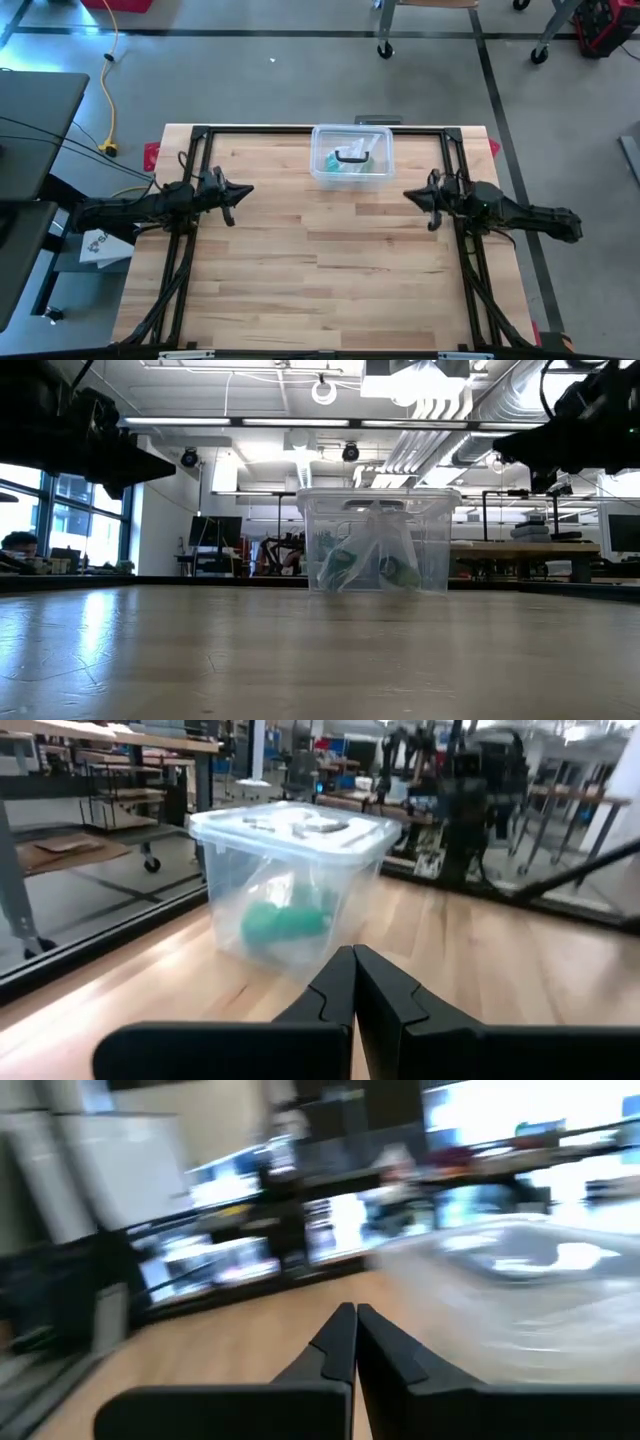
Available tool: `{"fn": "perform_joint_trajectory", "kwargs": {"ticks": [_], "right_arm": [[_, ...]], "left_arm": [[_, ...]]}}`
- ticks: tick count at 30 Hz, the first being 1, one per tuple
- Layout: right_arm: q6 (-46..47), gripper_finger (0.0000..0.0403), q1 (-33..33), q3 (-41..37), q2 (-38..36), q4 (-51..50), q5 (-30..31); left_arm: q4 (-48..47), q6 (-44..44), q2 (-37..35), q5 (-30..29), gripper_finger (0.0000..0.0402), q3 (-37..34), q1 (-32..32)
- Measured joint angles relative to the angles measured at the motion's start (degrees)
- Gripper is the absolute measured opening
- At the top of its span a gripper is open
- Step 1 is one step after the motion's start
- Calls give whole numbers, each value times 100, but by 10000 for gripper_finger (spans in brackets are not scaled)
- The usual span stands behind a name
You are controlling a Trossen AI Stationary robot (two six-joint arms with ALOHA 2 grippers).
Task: Roll bandage
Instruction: Return to Home Position
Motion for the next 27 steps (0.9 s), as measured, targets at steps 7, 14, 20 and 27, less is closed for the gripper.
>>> {"fn": "perform_joint_trajectory", "kwargs": {"ticks": [7,14,20,27], "right_arm": [[-31,0,0,-1,-7,-240,658],[-34,0,0,-2,-5,-322,592],[-34,0,252,-2,-153,-255,525],[-34,0,506,-2,-153,-324,528]], "left_arm": [[5,81,89,6,0,0,0],[5,83,90,4,0,0,0],[-1,83,79,7,0,0,0],[269,82,-598,-4,0,-3,-131]]}}
